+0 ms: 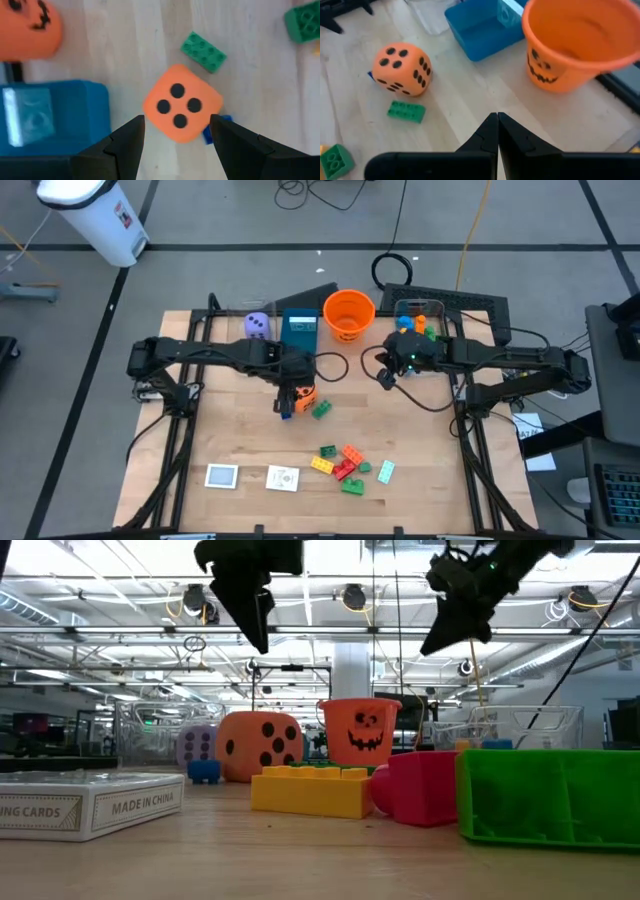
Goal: Pick & Place Toys
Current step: Put the orange dice into the left transparent bin
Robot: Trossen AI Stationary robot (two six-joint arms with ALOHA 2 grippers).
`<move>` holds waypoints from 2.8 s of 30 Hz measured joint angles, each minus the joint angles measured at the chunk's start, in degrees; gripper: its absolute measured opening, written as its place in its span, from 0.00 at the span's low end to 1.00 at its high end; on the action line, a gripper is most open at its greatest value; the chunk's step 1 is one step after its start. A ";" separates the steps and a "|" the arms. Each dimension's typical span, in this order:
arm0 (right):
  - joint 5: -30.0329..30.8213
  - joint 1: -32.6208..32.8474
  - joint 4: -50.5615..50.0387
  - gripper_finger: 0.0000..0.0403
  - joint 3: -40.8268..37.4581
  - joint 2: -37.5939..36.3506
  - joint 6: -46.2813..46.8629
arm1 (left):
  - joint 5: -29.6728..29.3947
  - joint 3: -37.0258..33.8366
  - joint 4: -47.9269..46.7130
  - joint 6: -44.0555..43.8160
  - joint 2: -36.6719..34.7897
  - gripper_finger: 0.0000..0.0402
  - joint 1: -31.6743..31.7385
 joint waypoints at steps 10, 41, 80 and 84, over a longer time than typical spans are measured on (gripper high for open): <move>-10.13 0.02 22.15 0.01 -15.31 -6.40 7.64 | 7.85 -2.14 0.36 -24.25 -0.02 0.58 1.69; -12.08 0.02 34.61 0.00 -17.68 -6.96 12.93 | 17.29 -17.92 16.99 -37.14 -0.02 0.58 14.49; -12.12 0.02 34.50 0.00 -17.66 -6.94 14.34 | 32.06 -17.44 19.38 -35.29 4.35 0.16 14.47; -12.14 0.02 34.50 0.00 -17.65 -6.94 14.27 | 32.02 -17.40 19.33 -35.09 4.27 0.11 14.47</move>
